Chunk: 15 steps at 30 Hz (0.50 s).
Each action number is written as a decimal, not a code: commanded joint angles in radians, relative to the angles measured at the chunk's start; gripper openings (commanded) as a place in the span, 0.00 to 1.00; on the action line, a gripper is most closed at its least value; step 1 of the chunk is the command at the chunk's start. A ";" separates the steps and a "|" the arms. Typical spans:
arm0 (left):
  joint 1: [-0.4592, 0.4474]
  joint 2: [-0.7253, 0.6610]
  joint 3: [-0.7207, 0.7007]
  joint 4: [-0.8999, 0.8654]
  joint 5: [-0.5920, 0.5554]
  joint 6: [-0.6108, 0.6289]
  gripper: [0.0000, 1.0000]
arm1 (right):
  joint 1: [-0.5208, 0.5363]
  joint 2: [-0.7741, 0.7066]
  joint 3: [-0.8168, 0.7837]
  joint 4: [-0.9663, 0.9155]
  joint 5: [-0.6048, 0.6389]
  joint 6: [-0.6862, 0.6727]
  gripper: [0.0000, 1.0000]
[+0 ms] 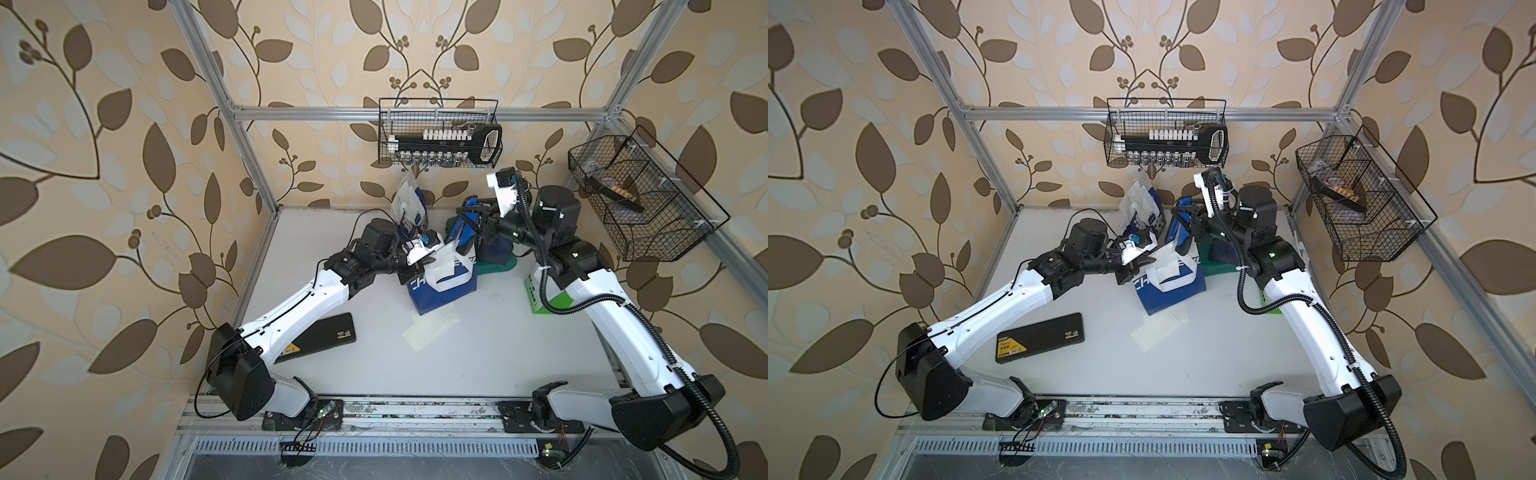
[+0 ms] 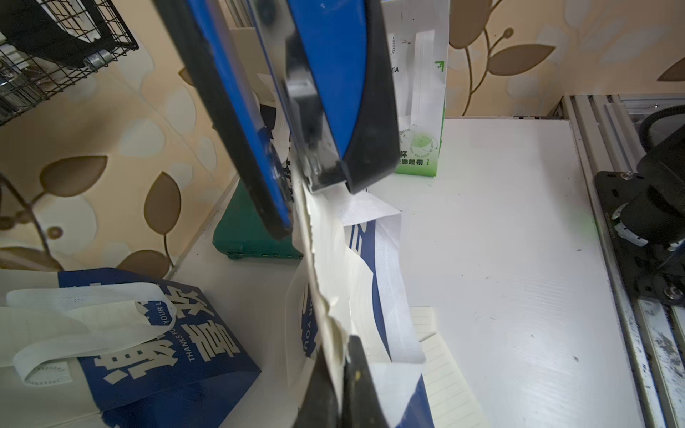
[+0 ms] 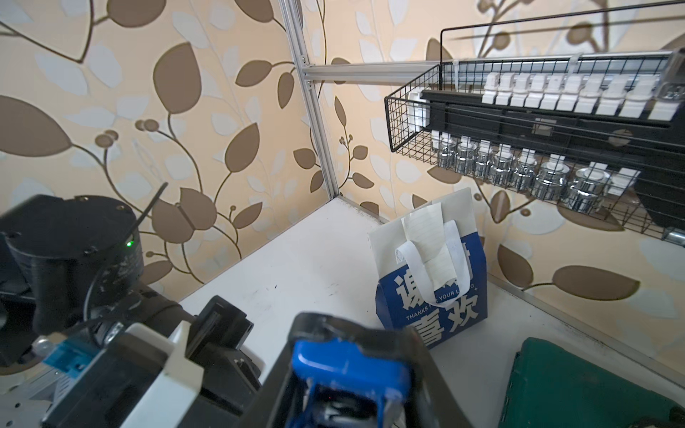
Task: Staple the receipts to the bags
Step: Pick up the stapler from the takeout bag, then place the takeout bag at the center of the board.
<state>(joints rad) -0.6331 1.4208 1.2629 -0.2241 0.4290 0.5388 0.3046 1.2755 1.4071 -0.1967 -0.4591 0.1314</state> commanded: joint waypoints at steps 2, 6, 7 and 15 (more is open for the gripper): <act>0.031 -0.051 -0.019 0.148 -0.028 -0.047 0.00 | -0.032 -0.060 0.028 0.330 0.134 0.120 0.04; 0.068 -0.106 -0.044 0.144 -0.073 -0.063 0.00 | -0.033 -0.038 0.068 0.347 0.296 0.113 0.04; 0.080 -0.126 -0.050 0.134 -0.089 -0.065 0.00 | -0.032 -0.032 0.070 0.342 0.329 0.110 0.04; 0.206 -0.306 -0.167 0.182 -0.188 -0.116 0.00 | -0.033 0.000 0.030 0.267 0.402 0.083 0.04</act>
<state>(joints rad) -0.4644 1.1931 1.0950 -0.1925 0.2901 0.4660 0.2718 1.2697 1.4303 0.0288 -0.1143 0.2138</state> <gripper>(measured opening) 0.054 0.346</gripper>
